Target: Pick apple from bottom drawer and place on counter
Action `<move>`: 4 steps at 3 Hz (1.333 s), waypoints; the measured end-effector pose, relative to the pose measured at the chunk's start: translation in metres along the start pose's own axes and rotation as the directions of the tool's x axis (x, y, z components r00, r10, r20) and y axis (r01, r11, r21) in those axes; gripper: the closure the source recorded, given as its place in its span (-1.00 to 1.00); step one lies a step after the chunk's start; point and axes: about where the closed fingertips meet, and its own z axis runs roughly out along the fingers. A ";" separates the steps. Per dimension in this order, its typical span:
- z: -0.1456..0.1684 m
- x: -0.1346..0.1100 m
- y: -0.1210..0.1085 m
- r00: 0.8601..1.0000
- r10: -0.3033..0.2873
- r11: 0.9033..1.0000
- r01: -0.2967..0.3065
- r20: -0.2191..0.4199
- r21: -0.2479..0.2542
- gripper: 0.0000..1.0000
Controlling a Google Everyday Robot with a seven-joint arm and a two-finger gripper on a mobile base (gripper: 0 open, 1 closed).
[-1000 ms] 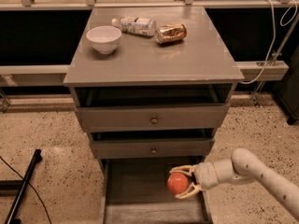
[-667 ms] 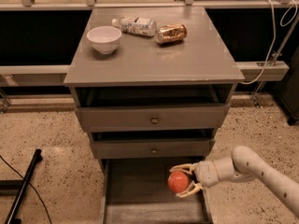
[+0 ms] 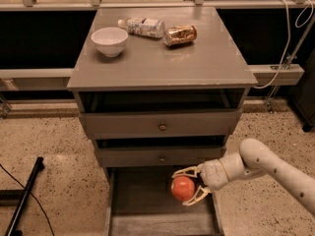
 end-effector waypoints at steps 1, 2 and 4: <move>-0.009 -0.084 -0.004 0.991 -0.137 0.989 0.137 -0.002 -0.060 1.00; -0.023 -0.173 -0.026 0.970 -0.236 0.966 0.229 -0.049 -0.117 1.00; -0.064 -0.306 -0.127 0.931 -0.247 0.967 0.255 -0.270 -0.007 1.00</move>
Offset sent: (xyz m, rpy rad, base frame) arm -0.0497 0.0442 0.3070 -0.1653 -0.3458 0.2193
